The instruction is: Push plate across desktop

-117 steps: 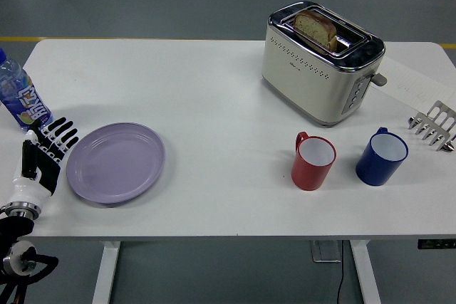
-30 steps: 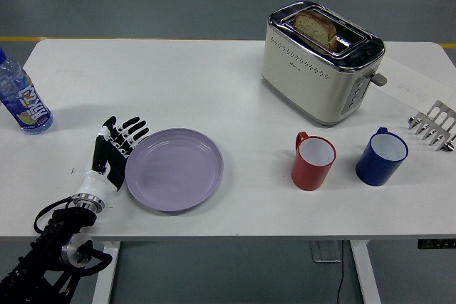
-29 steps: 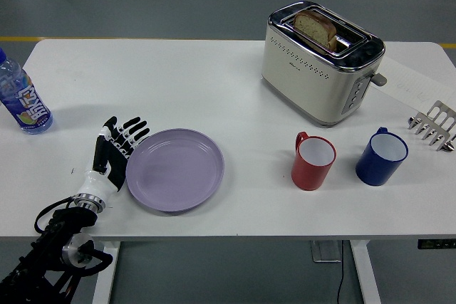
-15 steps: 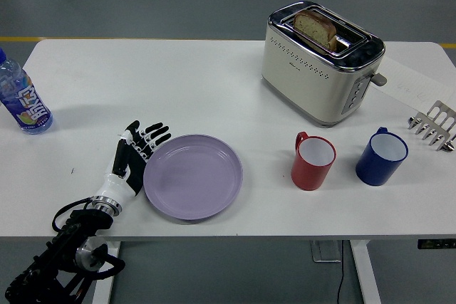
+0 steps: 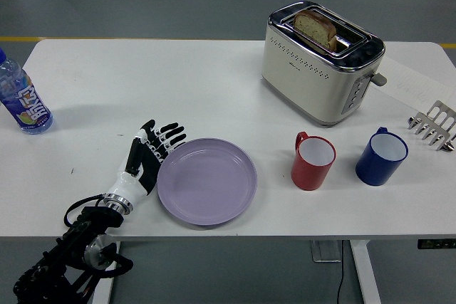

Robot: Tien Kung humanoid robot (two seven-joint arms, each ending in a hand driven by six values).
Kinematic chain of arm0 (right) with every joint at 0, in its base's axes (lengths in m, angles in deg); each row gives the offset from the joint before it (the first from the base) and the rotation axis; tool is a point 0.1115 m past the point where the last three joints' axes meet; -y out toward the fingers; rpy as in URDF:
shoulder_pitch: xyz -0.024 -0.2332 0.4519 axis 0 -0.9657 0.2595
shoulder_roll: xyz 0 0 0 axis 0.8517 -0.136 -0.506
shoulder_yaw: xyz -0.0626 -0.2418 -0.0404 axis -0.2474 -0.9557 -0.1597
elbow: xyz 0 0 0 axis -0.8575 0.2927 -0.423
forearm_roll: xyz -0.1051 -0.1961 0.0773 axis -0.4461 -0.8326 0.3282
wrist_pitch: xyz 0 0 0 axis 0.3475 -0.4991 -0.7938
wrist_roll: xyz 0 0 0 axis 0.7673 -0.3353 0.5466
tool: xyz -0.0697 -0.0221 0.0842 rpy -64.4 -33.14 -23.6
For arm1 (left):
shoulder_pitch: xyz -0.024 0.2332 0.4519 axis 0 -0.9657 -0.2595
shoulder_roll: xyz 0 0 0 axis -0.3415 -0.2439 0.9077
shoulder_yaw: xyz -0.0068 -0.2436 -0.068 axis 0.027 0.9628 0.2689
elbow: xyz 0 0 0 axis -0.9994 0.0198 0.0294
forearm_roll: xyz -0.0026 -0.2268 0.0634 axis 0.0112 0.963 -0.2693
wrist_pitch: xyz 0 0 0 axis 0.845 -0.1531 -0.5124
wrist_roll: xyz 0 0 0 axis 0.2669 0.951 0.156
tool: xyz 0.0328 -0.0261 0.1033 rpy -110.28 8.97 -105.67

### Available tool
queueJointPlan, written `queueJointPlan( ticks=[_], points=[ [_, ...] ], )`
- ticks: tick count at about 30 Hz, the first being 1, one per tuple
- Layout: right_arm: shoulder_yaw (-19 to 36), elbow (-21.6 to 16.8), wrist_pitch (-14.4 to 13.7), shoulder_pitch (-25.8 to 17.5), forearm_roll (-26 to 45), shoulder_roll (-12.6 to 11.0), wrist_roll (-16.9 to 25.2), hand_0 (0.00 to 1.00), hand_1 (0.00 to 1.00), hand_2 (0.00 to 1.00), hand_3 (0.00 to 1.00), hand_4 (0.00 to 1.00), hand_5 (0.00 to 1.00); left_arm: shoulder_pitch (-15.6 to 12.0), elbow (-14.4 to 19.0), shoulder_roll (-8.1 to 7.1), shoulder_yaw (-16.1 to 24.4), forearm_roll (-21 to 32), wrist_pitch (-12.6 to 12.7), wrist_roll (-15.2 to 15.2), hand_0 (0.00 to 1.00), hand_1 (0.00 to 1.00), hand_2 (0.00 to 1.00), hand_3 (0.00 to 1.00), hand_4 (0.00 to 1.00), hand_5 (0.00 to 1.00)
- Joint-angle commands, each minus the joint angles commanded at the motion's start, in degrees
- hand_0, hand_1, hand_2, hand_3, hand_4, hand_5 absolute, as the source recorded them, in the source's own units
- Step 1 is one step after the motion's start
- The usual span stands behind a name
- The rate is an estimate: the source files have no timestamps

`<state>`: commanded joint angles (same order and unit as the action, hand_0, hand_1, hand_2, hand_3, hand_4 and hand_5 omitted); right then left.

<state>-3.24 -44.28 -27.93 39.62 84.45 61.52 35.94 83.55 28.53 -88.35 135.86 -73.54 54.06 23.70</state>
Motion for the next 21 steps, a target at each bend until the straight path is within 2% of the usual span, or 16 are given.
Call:
queueJointPlan(
  ticks=[21],
  points=[
    [0.4, -0.2, -0.5, -0.6, -0.9, -0.1, -0.6, 0.561, 0.469, 0.613, 0.595, 0.341, 0.517, 0.0, -0.2, 0.0, -5.1, 1.2, -0.4, -0.1, 0.806, 0.793, 0.74, 0.642, 0.559, 0.998]
  ],
)
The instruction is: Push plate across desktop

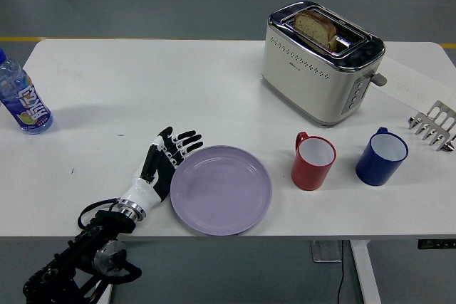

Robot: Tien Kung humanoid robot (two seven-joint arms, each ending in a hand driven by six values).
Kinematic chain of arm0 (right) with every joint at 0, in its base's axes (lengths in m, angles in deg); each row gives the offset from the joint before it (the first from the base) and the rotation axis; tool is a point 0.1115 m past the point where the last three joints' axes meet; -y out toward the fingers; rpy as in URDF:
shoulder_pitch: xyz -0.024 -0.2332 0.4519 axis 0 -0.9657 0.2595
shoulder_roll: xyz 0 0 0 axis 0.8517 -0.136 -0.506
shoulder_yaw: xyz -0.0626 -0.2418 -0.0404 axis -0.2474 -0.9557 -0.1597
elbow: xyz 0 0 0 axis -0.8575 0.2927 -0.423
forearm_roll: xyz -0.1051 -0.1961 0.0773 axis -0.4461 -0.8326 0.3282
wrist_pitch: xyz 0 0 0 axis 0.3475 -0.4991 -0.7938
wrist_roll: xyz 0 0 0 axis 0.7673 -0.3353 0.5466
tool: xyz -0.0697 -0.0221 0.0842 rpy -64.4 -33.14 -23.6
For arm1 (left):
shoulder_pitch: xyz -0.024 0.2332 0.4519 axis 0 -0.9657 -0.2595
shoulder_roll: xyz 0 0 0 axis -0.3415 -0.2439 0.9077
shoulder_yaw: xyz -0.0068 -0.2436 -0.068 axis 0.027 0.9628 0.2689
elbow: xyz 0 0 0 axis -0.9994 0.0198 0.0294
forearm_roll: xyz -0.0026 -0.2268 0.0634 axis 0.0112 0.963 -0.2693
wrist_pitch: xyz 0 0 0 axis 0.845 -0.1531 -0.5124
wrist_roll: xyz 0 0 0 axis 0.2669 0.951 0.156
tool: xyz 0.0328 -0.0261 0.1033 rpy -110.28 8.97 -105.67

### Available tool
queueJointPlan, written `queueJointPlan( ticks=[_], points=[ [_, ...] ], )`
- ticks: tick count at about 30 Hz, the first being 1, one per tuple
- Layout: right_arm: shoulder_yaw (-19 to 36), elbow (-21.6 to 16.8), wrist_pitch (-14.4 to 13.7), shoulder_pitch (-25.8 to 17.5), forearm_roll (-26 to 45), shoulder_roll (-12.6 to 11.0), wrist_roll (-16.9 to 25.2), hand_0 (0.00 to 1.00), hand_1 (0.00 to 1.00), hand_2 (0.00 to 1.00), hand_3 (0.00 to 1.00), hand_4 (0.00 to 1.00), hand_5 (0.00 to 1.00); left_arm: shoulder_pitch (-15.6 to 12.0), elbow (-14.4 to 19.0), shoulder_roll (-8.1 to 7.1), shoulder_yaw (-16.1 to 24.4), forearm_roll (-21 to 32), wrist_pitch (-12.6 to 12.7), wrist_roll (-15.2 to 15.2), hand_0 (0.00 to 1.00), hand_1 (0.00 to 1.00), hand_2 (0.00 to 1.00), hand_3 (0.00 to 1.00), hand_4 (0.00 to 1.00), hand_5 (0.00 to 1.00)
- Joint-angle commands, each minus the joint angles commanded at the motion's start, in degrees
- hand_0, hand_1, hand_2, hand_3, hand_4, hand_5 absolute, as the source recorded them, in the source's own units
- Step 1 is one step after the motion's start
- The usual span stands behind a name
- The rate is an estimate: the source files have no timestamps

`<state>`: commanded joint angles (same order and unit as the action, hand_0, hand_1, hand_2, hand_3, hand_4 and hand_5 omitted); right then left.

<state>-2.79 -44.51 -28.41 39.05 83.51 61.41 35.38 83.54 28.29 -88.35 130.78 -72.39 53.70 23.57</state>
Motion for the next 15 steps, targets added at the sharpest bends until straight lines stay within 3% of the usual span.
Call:
queueJointPlan(
  ticks=[15],
  points=[
    [-0.3, 0.1, 0.1, 0.2, 0.2, -0.2, 0.2, 0.559, 0.469, 0.612, 0.596, 0.343, 0.517, 0.9, 0.1, 0.0, 0.5, -0.1, 0.4, -0.1, 0.805, 0.79, 0.739, 0.641, 0.556, 0.998]
  ],
)
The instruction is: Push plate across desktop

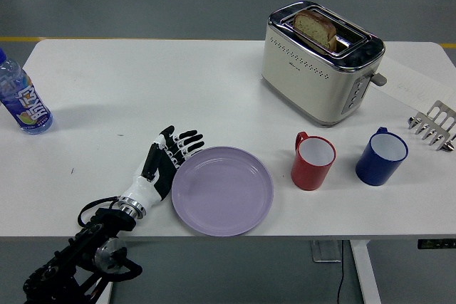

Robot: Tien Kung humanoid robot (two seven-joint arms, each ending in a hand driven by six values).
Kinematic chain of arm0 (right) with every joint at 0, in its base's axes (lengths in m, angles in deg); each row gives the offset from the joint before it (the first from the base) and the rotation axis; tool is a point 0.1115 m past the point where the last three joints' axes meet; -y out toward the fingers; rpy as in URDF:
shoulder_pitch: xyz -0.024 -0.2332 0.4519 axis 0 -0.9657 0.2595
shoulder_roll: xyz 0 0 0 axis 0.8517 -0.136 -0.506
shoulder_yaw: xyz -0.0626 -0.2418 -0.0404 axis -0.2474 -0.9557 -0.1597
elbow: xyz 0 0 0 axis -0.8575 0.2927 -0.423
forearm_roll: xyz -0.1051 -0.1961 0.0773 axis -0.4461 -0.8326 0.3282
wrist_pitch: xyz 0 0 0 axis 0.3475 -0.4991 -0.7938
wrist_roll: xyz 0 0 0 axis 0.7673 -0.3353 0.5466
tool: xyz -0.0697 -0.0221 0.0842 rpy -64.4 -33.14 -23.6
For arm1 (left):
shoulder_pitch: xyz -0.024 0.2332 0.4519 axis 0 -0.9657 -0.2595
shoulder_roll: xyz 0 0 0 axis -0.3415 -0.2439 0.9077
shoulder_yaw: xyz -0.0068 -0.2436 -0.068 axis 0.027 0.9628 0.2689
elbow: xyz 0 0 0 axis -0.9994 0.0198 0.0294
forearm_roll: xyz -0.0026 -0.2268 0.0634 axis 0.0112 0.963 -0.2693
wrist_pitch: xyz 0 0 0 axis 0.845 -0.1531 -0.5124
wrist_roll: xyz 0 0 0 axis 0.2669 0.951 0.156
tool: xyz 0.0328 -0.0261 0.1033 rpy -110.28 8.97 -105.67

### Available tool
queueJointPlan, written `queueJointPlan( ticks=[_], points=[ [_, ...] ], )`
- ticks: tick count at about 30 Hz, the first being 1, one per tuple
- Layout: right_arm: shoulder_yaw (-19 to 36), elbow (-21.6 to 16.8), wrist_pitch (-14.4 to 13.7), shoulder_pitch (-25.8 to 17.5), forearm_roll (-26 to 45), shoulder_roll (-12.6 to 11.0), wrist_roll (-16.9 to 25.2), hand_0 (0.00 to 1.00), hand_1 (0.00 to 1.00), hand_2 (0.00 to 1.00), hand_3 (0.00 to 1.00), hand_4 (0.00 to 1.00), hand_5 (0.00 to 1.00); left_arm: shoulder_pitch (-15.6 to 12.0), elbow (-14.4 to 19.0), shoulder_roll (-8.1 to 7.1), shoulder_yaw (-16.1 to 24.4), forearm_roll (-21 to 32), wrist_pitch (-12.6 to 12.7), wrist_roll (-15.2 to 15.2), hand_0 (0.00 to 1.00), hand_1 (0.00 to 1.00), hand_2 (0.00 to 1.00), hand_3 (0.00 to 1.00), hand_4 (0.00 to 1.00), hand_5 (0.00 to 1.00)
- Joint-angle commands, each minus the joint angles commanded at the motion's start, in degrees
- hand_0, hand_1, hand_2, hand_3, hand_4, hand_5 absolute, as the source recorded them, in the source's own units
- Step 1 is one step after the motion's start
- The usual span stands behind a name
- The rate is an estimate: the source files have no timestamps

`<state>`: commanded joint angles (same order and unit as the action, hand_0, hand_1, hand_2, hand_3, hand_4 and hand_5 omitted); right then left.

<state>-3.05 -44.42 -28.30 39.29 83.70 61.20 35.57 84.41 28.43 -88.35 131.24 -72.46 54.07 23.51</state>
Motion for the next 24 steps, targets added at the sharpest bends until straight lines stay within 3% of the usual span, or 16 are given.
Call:
queueJointPlan(
  ticks=[6, 12, 17, 21, 24],
  points=[
    [0.0, 0.0, -0.1, 0.2, -0.1, -0.1, 0.0, 0.56, 0.469, 0.613, 0.595, 0.343, 0.515, 0.3, 1.0, 0.0, 0.5, -0.2, 0.1, -0.3, 0.805, 0.787, 0.738, 0.641, 0.556, 0.998],
    [-0.2, 0.1, 0.0, 0.3, 0.4, -0.2, 0.3, 0.559, 0.469, 0.611, 0.595, 0.344, 0.515, 0.2, 3.0, -0.22, 3.3, -1.0, 0.2, -1.5, 0.804, 0.783, 0.737, 0.642, 0.553, 0.998],
    [-0.4, 0.1, 0.0, 0.3, 1.0, -0.2, 0.5, 0.559, 0.469, 0.611, 0.594, 0.345, 0.515, -0.8, 5.0, -3.78, 7.0, -1.8, -0.1, -2.7, 0.804, 0.782, 0.737, 0.644, 0.553, 0.998],
    [-0.5, 0.1, 0.0, 0.3, 1.2, -0.2, 0.5, 0.559, 0.468, 0.611, 0.594, 0.345, 0.515, -1.3, 5.8, -5.17, 8.7, -2.1, -0.2, -3.3, 0.805, 0.782, 0.739, 0.645, 0.554, 0.998],
    [-0.6, 0.1, 0.0, 0.4, 1.5, -0.2, 0.7, 0.559, 0.468, 0.611, 0.594, 0.345, 0.515, -2.3, 7.2, -7.69, 12.0, -3.4, -0.4, -4.4, 0.805, 0.782, 0.739, 0.645, 0.554, 0.998]
  ],
)
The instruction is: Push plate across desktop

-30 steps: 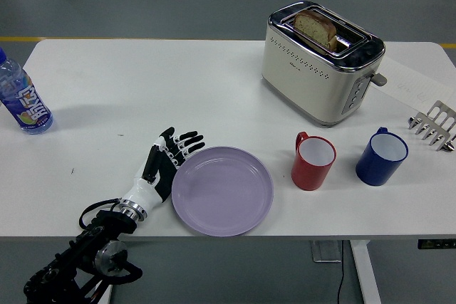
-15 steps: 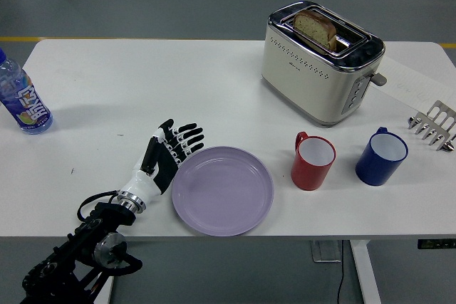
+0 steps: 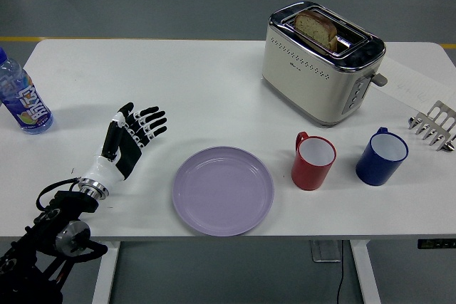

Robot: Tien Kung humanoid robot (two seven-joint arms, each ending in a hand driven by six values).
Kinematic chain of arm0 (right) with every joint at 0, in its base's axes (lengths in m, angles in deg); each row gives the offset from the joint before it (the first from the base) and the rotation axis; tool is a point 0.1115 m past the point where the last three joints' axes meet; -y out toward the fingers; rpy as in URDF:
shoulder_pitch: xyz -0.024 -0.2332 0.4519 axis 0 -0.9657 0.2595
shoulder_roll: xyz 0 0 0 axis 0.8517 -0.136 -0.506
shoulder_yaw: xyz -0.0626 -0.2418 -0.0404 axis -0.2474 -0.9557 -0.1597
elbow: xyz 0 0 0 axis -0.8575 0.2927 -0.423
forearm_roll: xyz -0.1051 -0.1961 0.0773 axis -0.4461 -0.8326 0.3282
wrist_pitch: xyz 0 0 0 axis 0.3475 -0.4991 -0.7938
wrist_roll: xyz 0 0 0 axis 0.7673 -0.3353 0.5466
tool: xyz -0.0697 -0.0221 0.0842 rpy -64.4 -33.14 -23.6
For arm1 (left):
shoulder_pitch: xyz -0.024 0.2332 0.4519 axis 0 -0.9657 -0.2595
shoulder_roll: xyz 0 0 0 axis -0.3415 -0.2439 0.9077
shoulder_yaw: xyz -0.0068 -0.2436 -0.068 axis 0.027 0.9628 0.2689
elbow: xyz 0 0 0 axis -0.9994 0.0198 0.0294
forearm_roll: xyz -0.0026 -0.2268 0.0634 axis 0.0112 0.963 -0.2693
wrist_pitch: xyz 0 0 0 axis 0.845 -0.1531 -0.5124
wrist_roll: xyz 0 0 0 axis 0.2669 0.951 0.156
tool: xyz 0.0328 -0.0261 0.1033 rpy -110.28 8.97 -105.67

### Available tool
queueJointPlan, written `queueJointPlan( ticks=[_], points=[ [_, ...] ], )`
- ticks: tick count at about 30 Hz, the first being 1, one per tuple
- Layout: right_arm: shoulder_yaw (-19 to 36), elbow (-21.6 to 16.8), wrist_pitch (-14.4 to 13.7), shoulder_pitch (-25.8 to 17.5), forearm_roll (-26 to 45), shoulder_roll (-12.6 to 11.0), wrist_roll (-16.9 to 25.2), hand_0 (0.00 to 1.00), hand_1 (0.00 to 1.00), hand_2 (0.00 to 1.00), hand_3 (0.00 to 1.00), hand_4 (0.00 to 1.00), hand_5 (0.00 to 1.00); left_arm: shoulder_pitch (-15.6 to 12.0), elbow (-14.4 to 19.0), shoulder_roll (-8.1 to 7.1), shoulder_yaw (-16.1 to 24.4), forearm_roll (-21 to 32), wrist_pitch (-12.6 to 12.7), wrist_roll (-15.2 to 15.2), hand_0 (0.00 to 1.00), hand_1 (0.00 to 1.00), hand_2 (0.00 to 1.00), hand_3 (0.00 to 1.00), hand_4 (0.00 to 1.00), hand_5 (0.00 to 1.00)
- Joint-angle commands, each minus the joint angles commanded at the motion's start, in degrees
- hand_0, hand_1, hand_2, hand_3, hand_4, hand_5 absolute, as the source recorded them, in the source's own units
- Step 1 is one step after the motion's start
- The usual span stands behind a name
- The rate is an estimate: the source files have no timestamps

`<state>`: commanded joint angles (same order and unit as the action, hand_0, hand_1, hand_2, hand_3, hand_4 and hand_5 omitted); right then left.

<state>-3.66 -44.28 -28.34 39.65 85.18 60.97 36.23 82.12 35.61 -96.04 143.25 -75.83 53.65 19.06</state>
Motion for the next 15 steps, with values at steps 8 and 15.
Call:
queueJointPlan(
  ticks=[8, 15],
  points=[
    [-0.4, 0.0, 0.0, -0.1, 1.0, 0.0, 0.2, 0.558, 0.468, 0.611, 0.593, 0.347, 0.515, -3.4, 2.1, -4.4, 8.5, -6.1, -0.9, -2.0, 0.805, 0.779, 0.739, 0.65, 0.556, 0.998],
    [-0.5, -0.1, -0.1, -0.3, 1.3, 0.2, 0.1, 0.559, 0.468, 0.611, 0.593, 0.347, 0.517, -5.3, 2.9, -6.7, 13.1, -10.5, -0.7, -2.0, 0.803, 0.779, 0.74, 0.651, 0.558, 0.998]
  ],
)
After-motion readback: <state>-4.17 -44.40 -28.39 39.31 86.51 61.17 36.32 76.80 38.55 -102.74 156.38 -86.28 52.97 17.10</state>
